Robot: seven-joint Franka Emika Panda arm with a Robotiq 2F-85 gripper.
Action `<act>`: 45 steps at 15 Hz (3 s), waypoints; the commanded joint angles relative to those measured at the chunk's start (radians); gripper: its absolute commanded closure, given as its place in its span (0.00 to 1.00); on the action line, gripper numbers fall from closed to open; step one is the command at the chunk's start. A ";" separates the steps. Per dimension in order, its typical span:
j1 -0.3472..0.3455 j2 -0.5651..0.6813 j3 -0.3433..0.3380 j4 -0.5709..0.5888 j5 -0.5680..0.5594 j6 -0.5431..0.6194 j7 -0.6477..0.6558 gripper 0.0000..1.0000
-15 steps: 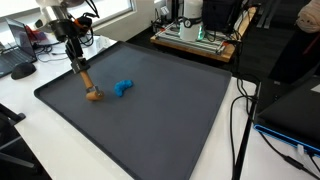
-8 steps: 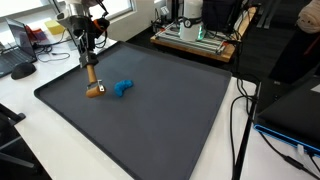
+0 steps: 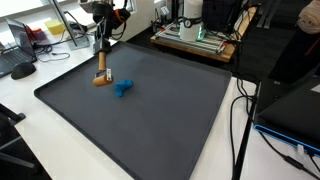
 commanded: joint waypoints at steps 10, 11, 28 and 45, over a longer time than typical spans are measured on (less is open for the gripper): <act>0.197 -0.253 0.098 -0.190 0.526 0.567 -0.100 0.78; 0.207 -0.253 0.113 -0.177 0.586 0.608 -0.128 0.78; 0.507 0.012 0.273 0.107 0.354 1.432 0.549 0.78; 0.614 0.337 0.271 0.272 0.379 1.733 0.826 0.78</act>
